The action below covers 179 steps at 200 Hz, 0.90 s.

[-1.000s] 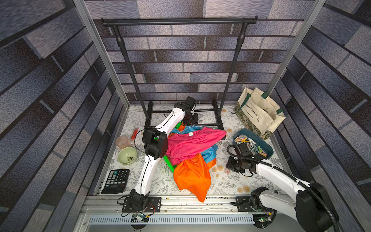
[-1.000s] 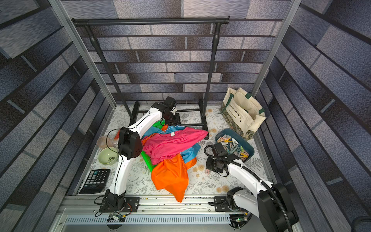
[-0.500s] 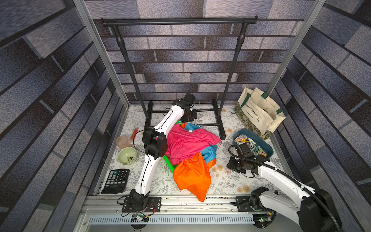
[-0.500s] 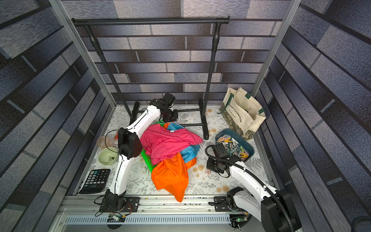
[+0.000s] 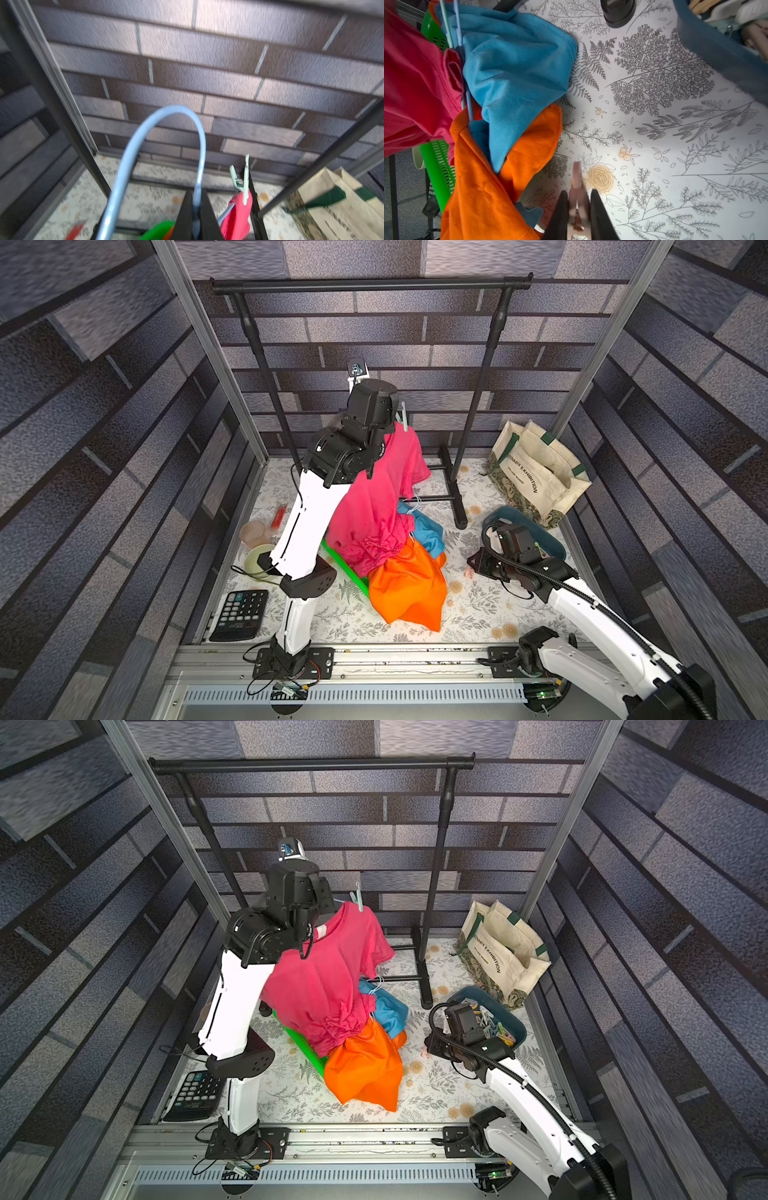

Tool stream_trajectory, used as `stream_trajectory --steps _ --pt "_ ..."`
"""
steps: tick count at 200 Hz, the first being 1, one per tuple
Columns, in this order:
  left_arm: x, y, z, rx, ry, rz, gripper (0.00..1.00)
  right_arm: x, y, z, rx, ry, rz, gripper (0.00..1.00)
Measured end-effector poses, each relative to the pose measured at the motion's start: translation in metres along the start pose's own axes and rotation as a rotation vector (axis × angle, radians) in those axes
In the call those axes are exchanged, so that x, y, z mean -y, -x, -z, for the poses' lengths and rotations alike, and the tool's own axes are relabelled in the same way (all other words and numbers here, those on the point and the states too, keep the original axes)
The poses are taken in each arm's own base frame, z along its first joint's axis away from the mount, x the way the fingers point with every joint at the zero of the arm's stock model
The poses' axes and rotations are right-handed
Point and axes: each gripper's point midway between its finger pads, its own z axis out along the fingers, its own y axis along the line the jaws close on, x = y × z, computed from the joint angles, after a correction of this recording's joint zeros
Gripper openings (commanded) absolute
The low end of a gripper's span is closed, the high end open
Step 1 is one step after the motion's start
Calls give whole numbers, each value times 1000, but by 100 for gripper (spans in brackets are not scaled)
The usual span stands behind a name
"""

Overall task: Use clothespins to secure the t-shirt on both sides of the hanger
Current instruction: Pick up the hanger from the basket, then place the hanger in the basket.

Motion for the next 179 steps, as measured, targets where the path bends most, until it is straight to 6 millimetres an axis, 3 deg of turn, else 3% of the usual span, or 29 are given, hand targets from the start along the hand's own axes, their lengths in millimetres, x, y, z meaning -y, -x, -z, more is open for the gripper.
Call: stream_trajectory --steps 24,42,63,83,109,145,162,179 --pt "-6 40 16 139 50 -15 0 -10 10 8 30 28 8 0" --pt "-10 54 20 193 84 -19 0 -19 17 16 56 57 18 0" --pt "-17 57 21 203 126 -15 0 -26 21 20 77 86 24 0" --pt "-26 45 16 161 159 -9 0 -35 23 24 95 129 36 0" --pt "-35 4 -3 43 205 15 0 -58 31 37 135 208 61 0" --pt "-22 -80 -36 -152 275 -46 0 -105 45 65 202 328 134 0" --pt "-16 -119 -41 -233 317 -78 0 -113 46 65 207 348 146 0" --pt "-15 -154 -39 -289 380 -104 0 -108 41 53 188 335 130 0"
